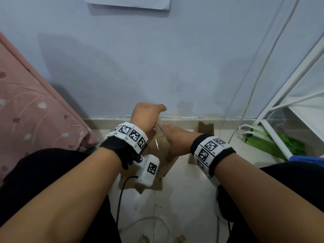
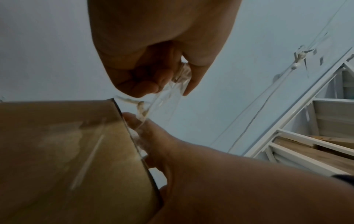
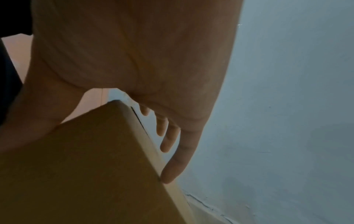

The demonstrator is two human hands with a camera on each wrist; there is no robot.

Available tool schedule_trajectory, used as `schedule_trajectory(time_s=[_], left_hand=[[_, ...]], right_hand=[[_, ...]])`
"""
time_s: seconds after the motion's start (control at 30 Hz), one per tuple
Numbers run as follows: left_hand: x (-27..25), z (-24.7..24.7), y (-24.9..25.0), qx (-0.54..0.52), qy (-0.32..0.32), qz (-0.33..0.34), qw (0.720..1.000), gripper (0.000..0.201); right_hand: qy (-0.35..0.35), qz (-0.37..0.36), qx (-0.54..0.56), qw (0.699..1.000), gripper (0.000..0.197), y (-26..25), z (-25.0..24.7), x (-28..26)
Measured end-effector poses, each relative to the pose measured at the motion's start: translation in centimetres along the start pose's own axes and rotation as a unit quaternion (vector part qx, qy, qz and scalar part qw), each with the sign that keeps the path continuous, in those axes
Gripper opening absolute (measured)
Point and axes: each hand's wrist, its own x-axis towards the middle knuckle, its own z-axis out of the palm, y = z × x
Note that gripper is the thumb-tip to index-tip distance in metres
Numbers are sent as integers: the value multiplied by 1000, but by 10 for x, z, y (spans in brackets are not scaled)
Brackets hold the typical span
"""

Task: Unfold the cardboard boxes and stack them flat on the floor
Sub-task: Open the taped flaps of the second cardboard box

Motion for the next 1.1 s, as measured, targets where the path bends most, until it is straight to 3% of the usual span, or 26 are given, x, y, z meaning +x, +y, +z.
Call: schedule_trajectory(time_s=[0.07, 0.2, 0.3, 0.37, 0.47, 0.57, 0.67, 0.77, 0.9, 0.97, 1.03, 1.1], left_hand=[[0, 0, 0, -1, 0, 11, 1000, 59], [-3, -2, 3, -31, -3, 9, 999, 62], [-5, -4, 5, -41, 4, 18, 999, 43], [-7, -5, 8, -49, -4, 16, 999, 36], [-11, -6, 12, -72, -46, -4, 996, 33], [-10, -7, 13, -57, -33, 27, 998, 40], [-4, -13, 9, 81, -10, 146, 986, 49], [0, -20, 4, 276, -26, 257, 926, 42], [10, -26, -3, 305, -49, 254, 917, 32], [7, -29, -3, 301, -101, 218, 923, 24], [1, -30, -3, 303, -147, 198, 920, 37], [-3, -30, -2, 330, -140, 202, 911, 42]], right_hand=[[-9, 2, -2, 1000, 113, -3, 0, -1], [20, -19, 7, 1000, 121, -7, 1, -2], [56, -13, 58, 997, 106, -5, -1, -9], [63, -15, 84, 994, 108, -5, -2, -13], [88, -24, 84, 992, 110, -12, 0, -11], [124, -13, 65, 990, 111, -14, 3, -6], [161, 17, 60, 985, 115, -6, 5, -5], [204, 40, 73, 975, 119, 5, 3, -6], [234, 72, 15, 969, 118, 12, 3, -4], [239, 69, -14, 969, 116, 10, 4, -4], [233, 69, -34, 969, 111, 9, 5, -4], [228, 70, -45, 970, 110, 8, 6, -4]])
